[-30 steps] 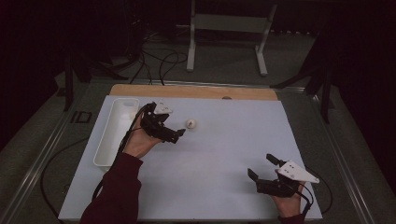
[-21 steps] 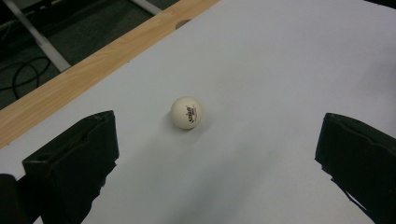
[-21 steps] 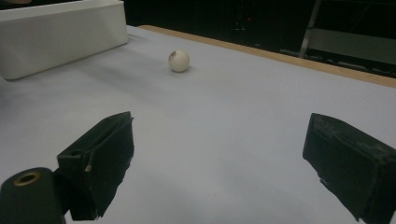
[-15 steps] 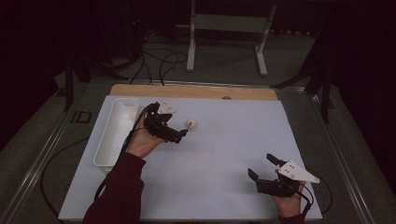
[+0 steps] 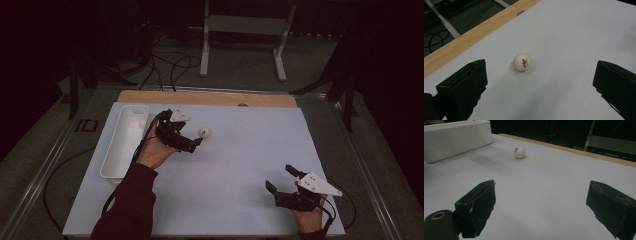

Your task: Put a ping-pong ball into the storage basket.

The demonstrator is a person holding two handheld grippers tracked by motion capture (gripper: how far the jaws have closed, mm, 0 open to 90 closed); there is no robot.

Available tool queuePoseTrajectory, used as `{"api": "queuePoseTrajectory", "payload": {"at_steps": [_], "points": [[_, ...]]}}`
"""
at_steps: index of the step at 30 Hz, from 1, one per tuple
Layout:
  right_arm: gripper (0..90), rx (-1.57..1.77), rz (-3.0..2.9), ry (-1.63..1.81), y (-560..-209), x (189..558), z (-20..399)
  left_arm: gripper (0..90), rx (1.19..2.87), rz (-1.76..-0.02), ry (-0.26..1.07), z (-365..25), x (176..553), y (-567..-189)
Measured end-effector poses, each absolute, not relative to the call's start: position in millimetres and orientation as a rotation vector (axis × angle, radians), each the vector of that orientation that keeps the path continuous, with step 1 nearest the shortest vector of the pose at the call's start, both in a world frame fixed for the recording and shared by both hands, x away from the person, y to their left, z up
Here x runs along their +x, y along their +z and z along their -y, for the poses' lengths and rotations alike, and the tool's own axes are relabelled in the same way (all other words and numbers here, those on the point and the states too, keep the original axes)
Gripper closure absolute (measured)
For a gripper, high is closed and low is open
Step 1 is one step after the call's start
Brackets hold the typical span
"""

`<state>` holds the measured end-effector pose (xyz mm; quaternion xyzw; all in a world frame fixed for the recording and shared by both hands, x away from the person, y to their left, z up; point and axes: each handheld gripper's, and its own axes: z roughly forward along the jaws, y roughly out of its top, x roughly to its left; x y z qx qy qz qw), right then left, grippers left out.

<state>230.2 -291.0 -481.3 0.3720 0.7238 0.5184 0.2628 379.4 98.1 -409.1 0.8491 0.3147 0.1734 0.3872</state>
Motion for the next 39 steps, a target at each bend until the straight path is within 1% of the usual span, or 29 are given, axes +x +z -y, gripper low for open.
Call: {"api": "queuePoseTrajectory", "payload": {"at_steps": [39], "points": [[8.5,1.005,-1.958,1.403,-481.5,230.4,290.9,0.3,2.156,-0.834,0.398,-81.7,390.6,-430.4]]}}
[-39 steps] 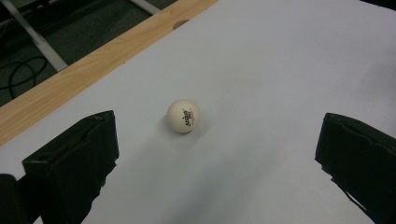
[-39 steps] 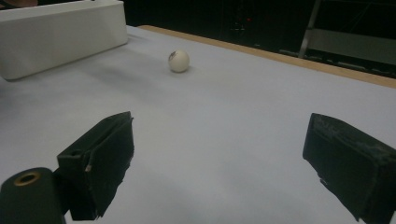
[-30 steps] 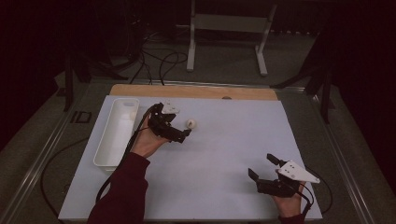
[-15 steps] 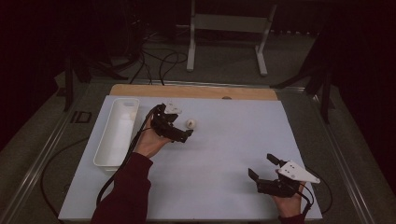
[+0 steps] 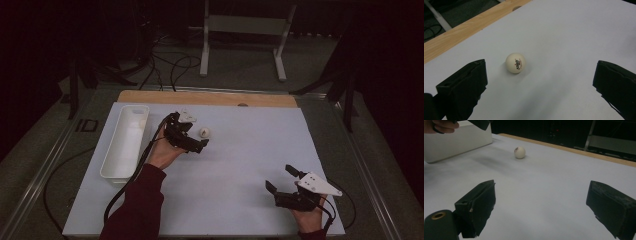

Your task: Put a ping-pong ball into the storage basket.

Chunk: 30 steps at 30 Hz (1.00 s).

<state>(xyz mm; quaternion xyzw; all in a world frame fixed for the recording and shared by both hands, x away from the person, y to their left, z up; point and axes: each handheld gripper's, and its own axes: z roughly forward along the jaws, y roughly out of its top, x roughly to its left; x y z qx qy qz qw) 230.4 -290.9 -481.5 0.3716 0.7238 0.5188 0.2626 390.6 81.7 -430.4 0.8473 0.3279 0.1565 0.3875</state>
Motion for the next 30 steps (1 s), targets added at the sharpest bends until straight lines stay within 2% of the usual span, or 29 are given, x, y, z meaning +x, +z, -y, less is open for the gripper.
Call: {"api": "queuePoseTrajectory", "payload": {"at_steps": [30], "points": [[8.5,1.007,-1.959,1.398,-481.4,230.6,291.3,0.3,2.171,-0.861,0.375,-73.2,402.5,-447.9]]}}
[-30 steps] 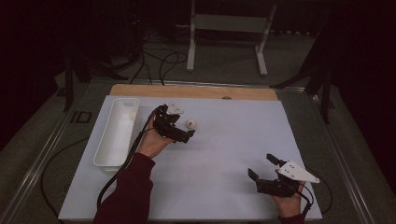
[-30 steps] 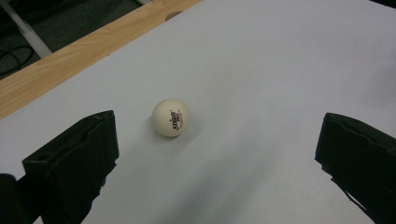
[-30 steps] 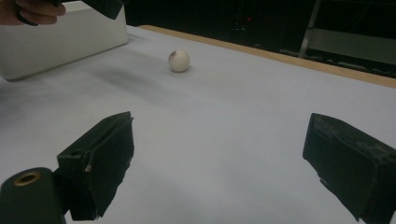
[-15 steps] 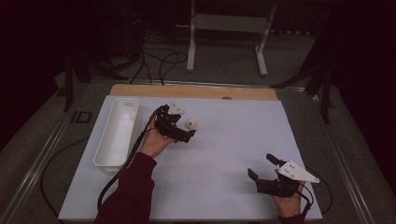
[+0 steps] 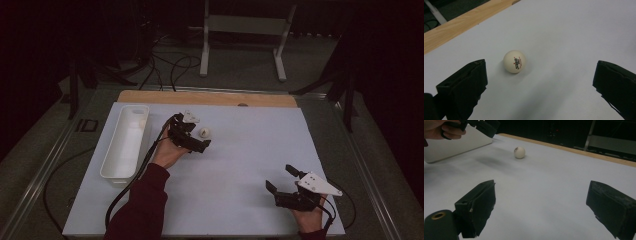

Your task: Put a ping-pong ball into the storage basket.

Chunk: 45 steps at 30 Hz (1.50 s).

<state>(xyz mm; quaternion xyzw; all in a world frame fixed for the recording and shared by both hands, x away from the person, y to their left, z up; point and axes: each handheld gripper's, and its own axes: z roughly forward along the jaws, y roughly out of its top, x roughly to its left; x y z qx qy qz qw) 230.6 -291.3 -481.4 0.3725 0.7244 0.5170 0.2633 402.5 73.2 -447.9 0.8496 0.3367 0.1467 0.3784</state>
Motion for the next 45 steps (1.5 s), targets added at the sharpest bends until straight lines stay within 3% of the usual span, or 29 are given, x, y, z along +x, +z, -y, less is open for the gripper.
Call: {"api": "queuePoseTrajectory", "payload": {"at_steps": [45], "points": [[8.5,1.006,-1.959,1.400,-481.3,230.6,291.4,0.7,2.190,-0.909,0.344,-69.4,424.0,-468.9]]}}
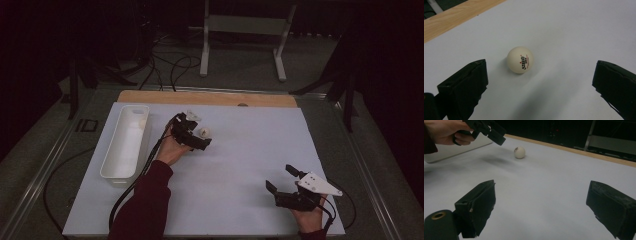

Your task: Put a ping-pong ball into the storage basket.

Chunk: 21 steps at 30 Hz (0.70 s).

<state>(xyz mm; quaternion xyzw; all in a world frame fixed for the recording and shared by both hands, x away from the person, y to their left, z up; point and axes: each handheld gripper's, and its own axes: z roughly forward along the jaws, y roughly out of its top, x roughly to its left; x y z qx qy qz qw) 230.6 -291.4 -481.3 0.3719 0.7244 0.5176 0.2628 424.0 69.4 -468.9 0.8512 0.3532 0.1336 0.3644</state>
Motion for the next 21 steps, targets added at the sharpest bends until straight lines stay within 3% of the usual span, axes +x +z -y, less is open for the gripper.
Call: {"api": "queuePoseTrajectory", "payload": {"at_steps": [21], "points": [[8.5,1.009,-1.958,1.404,-481.4,230.5,292.1,0.2,2.201,-0.928,0.314,-65.2,436.5,-475.4]]}}
